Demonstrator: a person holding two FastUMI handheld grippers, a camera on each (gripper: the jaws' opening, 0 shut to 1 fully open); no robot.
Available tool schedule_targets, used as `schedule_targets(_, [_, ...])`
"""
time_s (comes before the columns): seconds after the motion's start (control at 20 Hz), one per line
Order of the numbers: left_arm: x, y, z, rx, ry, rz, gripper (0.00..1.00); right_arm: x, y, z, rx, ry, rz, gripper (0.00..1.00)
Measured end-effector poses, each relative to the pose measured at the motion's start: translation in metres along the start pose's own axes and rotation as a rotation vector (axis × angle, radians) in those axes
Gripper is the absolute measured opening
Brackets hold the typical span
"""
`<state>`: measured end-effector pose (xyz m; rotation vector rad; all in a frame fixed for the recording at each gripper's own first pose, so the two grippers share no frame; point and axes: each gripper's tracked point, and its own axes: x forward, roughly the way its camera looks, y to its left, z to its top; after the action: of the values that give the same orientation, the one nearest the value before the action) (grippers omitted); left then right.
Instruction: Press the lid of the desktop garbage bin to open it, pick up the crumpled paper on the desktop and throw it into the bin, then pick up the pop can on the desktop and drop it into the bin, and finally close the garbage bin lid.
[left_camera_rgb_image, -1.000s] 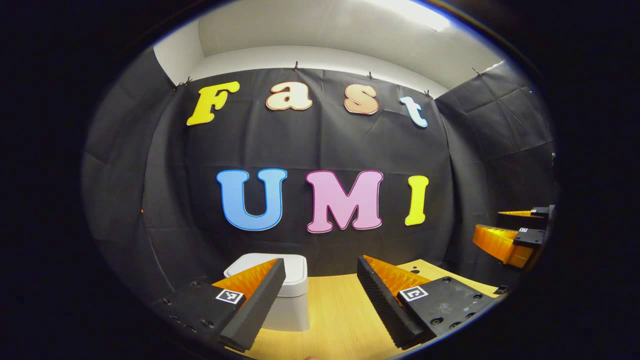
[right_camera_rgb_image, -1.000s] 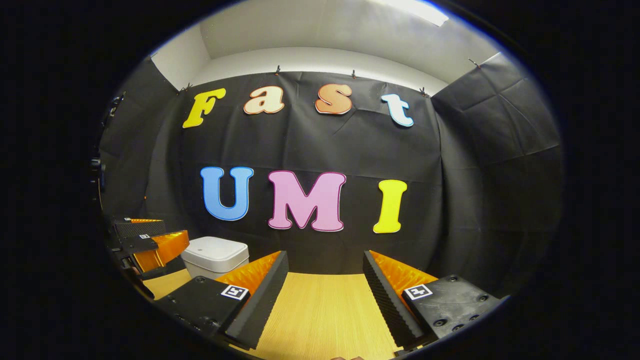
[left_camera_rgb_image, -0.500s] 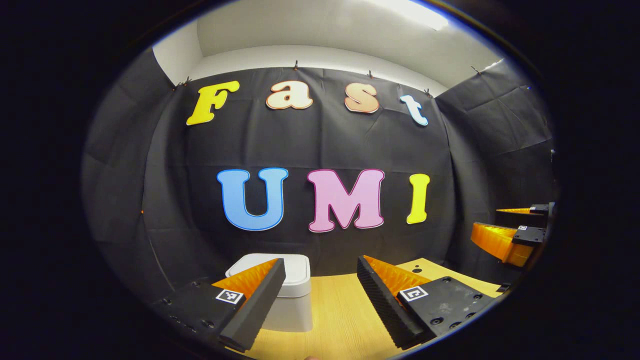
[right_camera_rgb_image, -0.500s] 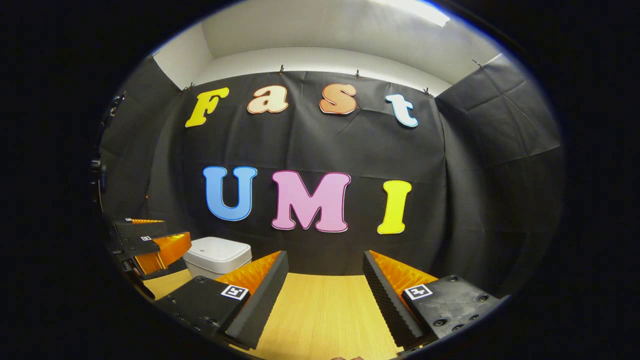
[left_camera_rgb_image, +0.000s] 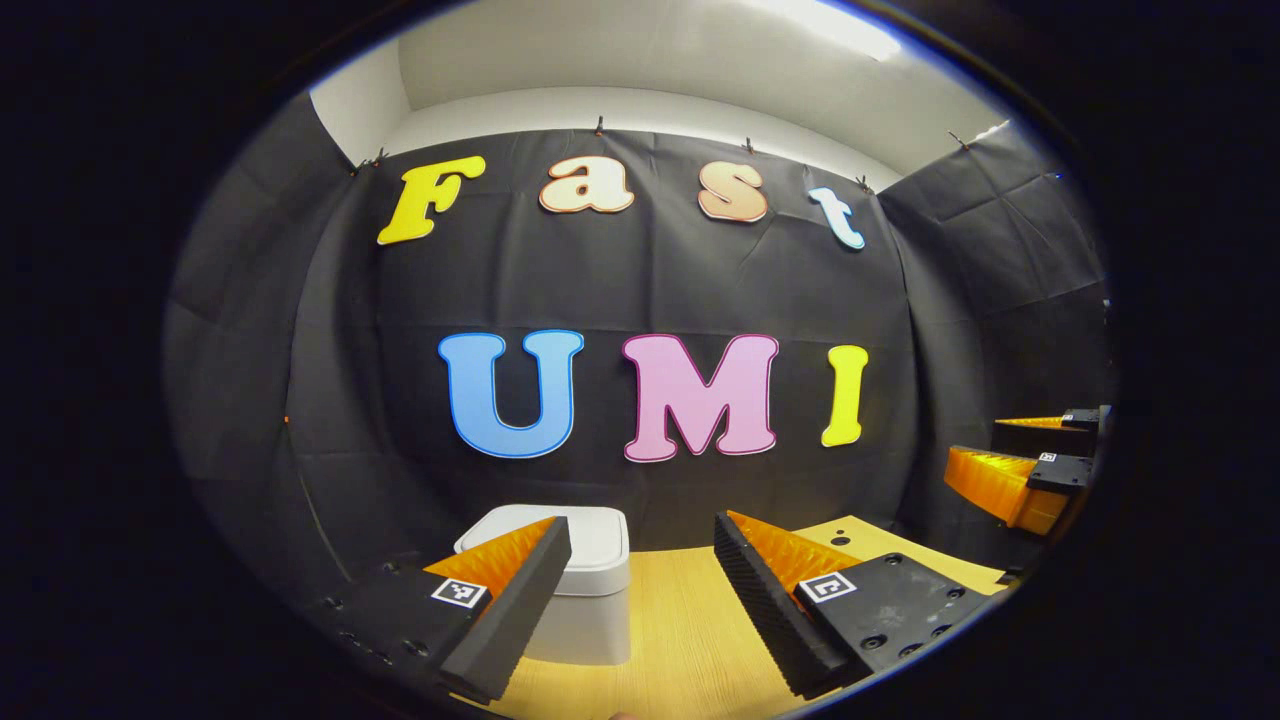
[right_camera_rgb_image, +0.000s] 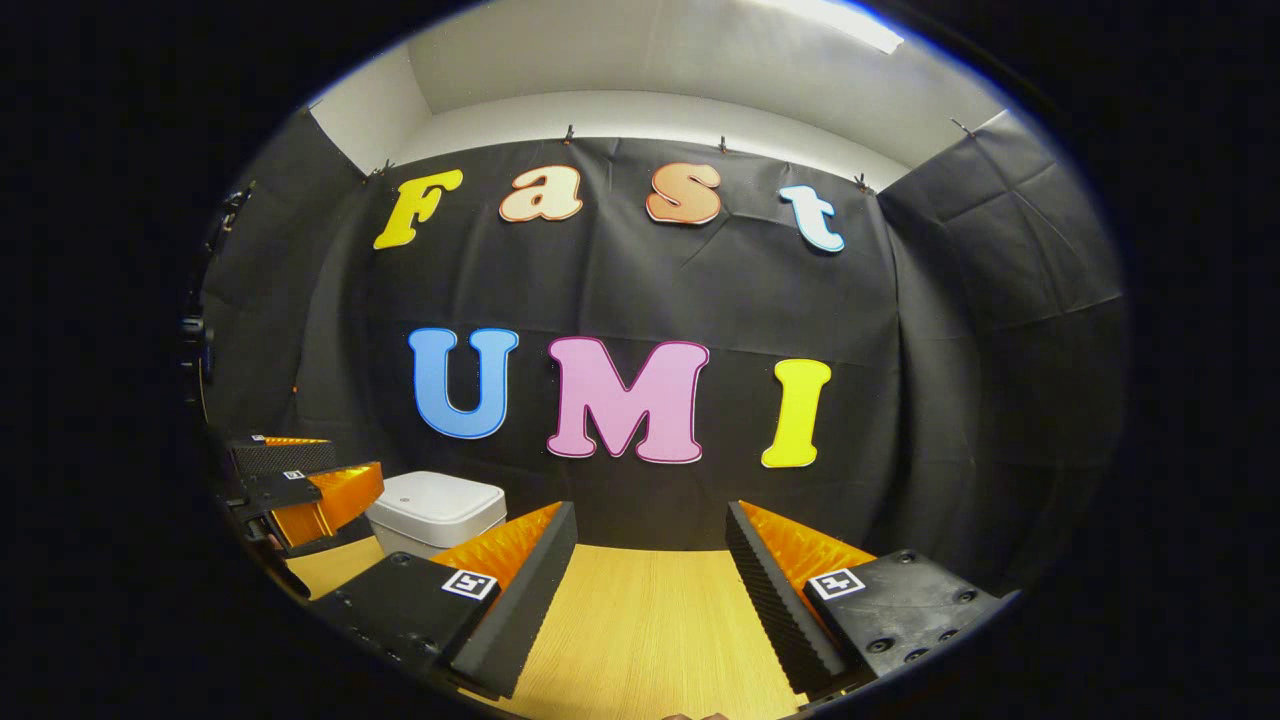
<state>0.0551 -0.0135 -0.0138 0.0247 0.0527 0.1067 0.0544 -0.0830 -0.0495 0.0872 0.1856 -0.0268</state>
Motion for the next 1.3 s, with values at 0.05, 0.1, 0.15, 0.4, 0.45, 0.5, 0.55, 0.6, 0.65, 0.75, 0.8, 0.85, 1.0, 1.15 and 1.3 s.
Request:
schedule_targets(0.05, [0.001,0.000,0.000,0.001,0.000,-0.001,0.97,0.000,0.001,0.000,0.002,-0.001,0.000,0.96])
schedule_targets(0.1, [0.001,0.001,0.000,0.002,0.000,-0.002,0.97,0.001,0.002,0.000,0.004,-0.001,0.001,0.96])
schedule_targets(0.15, [0.001,0.001,0.000,0.002,0.001,-0.001,0.97,0.002,0.003,0.000,0.005,-0.001,0.002,0.96])
schedule_targets(0.4, [0.005,0.005,-0.002,0.011,0.004,0.004,0.97,0.007,0.017,0.002,0.015,-0.012,0.042,0.96])
schedule_targets(0.45, [0.006,0.004,-0.001,0.003,0.007,0.002,0.97,0.006,0.019,0.002,0.016,-0.015,0.052,0.96])
schedule_targets(0.5, [0.006,0.004,-0.002,-0.005,0.009,0.003,0.97,0.007,0.019,0.001,0.017,-0.013,0.056,0.96])
schedule_targets(0.55, [0.008,0.005,0.001,-0.013,0.002,0.004,0.97,0.007,0.019,0.000,0.018,-0.001,0.060,0.97])
schedule_targets(0.6, [0.010,0.006,0.004,-0.017,-0.003,0.009,0.97,0.008,0.018,-0.001,0.017,0.003,0.061,0.96])
schedule_targets(0.65, [0.011,0.008,0.005,-0.016,0.001,0.019,0.97,0.008,0.015,0.003,0.014,-0.004,0.059,0.96])
schedule_targets(0.75, [0.008,0.011,0.007,-0.005,-0.003,0.033,0.97,0.013,0.012,0.007,-0.002,-0.021,0.053,0.96])
schedule_targets(0.8, [0.006,0.011,0.007,0.002,-0.002,0.039,0.97,0.016,0.013,0.007,-0.003,-0.018,0.059,0.96])
schedule_targets(0.85, [0.004,0.011,0.007,0.002,0.003,0.044,0.97,0.018,0.016,0.004,0.000,-0.011,0.068,0.96])
schedule_targets(1.0, [-0.009,0.016,0.007,-0.005,0.011,0.074,0.97,0.022,0.029,0.001,0.024,0.014,0.104,0.96])
schedule_targets(1.15, [-0.019,0.020,0.007,0.016,0.009,0.099,0.97,0.022,0.044,0.002,-0.016,0.008,0.151,0.97])
schedule_targets(1.3, [-0.028,0.021,0.012,0.022,0.000,0.113,0.97,0.020,0.060,0.008,-0.008,-0.007,0.196,0.96])
